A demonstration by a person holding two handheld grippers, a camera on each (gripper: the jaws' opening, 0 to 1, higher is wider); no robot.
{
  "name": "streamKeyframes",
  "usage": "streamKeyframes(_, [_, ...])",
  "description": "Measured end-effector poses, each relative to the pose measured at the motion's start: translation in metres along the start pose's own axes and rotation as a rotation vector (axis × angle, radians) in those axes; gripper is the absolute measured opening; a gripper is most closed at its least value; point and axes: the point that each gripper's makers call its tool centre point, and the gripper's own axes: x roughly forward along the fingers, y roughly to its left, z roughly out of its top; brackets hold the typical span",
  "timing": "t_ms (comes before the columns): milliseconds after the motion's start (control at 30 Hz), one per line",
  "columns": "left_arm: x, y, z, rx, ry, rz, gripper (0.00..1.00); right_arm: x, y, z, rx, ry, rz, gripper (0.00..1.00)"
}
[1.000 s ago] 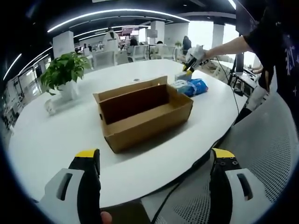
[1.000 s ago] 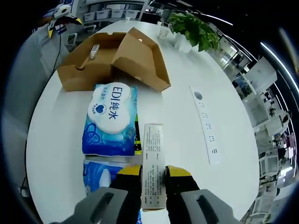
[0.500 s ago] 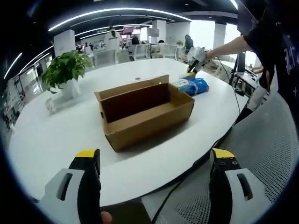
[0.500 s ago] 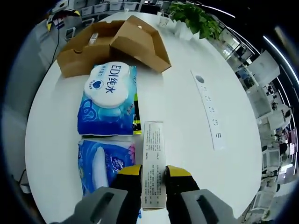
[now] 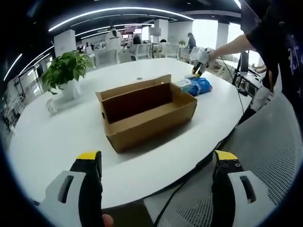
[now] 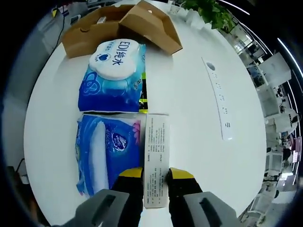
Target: Operate the shoe box by opening the lid, removing the specified soft item, and placing it in the target area until the item is outside and the box remains undamaged.
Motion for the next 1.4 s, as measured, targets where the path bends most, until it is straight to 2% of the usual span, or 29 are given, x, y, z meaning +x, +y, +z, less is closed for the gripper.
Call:
streamKeyframes(233, [0.0,0.0,-0.001,0.002,0.005,-0.002,0.96,0.002,-0.001,0.0,-0.014,0.012,-0.005,0.15])
streamKeyframes(700, [-0.001,0.002,0.0,-0.001,0.001,0.007,0.95,0.003,-0.009,-0.001,0.033,0.017,-0.039,0.19])
streamKeyframes(1133, [-0.001,0.003,0.001,-0.001,-0.01,0.012,0.95,-0.01,-0.017,0.001,0.056,-0.005,-0.099,0.26])
streamKeyframes(1267, [-0.002,0.004,0.003,0.0,-0.016,0.015,0.95,-0.019,-0.02,0.006,0.134,-0.04,-0.122,0.31])
streamKeyframes(1400, [-0.002,0.004,0.005,-0.001,-0.029,0.016,0.95,-0.028,-0.02,0.01,0.175,-0.067,-0.137,0.36])
